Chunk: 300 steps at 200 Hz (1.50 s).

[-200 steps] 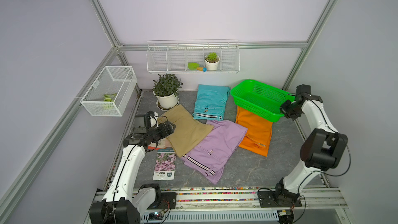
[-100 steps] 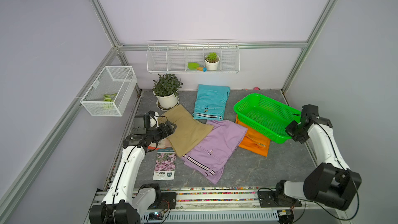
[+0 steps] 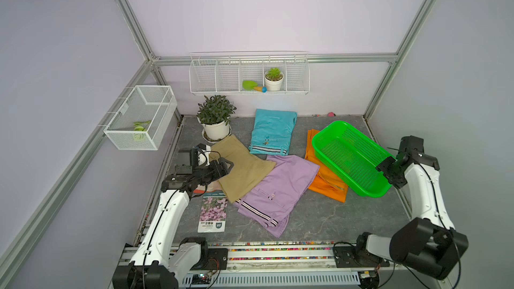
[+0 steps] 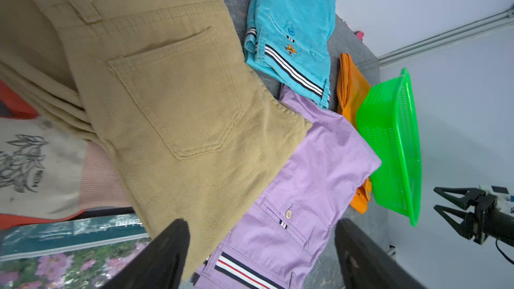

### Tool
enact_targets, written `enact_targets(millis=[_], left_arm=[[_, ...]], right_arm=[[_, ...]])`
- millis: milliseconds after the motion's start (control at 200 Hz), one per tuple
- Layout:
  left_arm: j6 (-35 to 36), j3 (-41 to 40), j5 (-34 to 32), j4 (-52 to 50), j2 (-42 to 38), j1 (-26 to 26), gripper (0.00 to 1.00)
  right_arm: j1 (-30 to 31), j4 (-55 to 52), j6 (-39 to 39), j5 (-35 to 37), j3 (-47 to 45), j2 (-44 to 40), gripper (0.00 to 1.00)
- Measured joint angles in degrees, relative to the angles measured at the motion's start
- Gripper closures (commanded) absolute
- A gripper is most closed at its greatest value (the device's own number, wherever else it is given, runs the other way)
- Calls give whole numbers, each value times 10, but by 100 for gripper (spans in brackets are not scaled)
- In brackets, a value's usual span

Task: Put the folded long pants in the basket
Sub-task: Move the basket to the center of the board, then pick up the long pant at the center of the board.

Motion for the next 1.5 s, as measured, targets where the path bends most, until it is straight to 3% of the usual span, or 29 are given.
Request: enact_targets(millis=[155, 300, 475, 680, 1015, 1295, 1500], left_arm=[[-31, -7, 48, -21, -6, -3, 14], [-55, -16, 63, -48, -45, -14, 13], [-81, -41, 70, -67, -70, -20, 12], [-110, -80, 68, -71, -82, -20, 12], [-123, -87, 66, -70, -76, -21, 12], [-125, -87, 66, -69, -76, -21, 12], [-125, -88, 66, -68, -74, -21, 12]], right_arm=[[67, 32, -34, -71, 38, -59, 38], [210, 74, -80, -151, 91, -43, 40], [377, 67, -158, -185, 220, 118, 40], [490, -24, -219, -154, 382, 338, 42], [528, -158, -285, -90, 633, 603, 40], [526, -179, -314, -25, 687, 644, 33], [516, -184, -320, -30, 688, 675, 33]])
